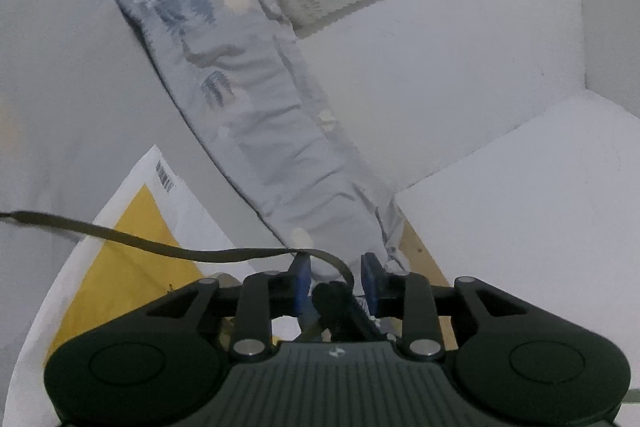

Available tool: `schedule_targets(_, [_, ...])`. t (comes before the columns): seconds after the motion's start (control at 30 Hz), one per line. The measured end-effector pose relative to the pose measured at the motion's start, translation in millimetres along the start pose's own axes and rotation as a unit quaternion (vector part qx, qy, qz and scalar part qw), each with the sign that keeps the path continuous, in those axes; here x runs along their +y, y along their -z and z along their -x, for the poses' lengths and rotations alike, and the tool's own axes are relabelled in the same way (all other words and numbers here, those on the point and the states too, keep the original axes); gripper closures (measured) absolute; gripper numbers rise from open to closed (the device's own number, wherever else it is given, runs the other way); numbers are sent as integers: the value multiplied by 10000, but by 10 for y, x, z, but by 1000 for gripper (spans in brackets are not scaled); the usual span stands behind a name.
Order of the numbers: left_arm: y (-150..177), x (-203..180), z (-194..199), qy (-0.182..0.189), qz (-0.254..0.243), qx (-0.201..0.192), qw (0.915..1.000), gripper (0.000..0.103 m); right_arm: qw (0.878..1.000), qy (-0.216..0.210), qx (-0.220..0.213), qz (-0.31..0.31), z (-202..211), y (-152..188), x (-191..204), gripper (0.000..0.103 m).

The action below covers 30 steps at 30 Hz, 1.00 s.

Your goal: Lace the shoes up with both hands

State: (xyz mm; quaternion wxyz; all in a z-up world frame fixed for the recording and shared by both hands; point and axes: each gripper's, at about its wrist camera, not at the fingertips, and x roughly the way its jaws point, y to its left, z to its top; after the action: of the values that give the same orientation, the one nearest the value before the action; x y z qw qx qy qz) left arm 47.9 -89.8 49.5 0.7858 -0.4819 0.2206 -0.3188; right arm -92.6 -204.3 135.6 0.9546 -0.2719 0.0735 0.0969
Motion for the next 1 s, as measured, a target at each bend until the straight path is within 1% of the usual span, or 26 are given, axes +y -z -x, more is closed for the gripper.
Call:
schedule_targets(0.13, [-22,85,-12,71,293,-33,9995,77,9995,-196,-126,214,36,18,85,102])
schedule_targets(0.2, [-29,124,-1,170,451,-112,9988,78,9992,-271,-161,247,45,23,118,102])
schedule_targets(0.3, [-44,165,41,241,544,-318,9977,80,9992,-294,-140,248,31,39,126,102])
schedule_targets(0.37, [-59,192,70,285,586,-440,9969,86,9992,-295,-122,233,22,49,123,102])
schedule_targets(0.4, [-66,206,84,307,606,-501,9964,95,9992,-304,-119,224,26,55,126,102])
schedule_targets(0.47, [-81,209,101,290,611,-572,9961,95,9990,-346,-116,260,18,58,140,102])
schedule_targets(0.67, [-139,107,180,-34,193,-886,9959,96,9995,-268,64,181,-3,122,147,102])
schedule_targets(0.77, [-167,49,232,-184,-35,-1073,9940,96,9995,-224,194,103,-41,152,111,102])
schedule_targets(0.83, [-187,15,268,-247,-153,-1198,9924,98,9994,-221,229,110,-52,161,105,102])
schedule_targets(0.93, [-222,6,329,-276,-133,-1363,9902,101,9991,-236,340,129,-90,162,94,102])
schedule_targets(1.0, [-246,0,369,-296,-118,-1473,9886,102,9985,-256,456,140,-123,173,89,102])
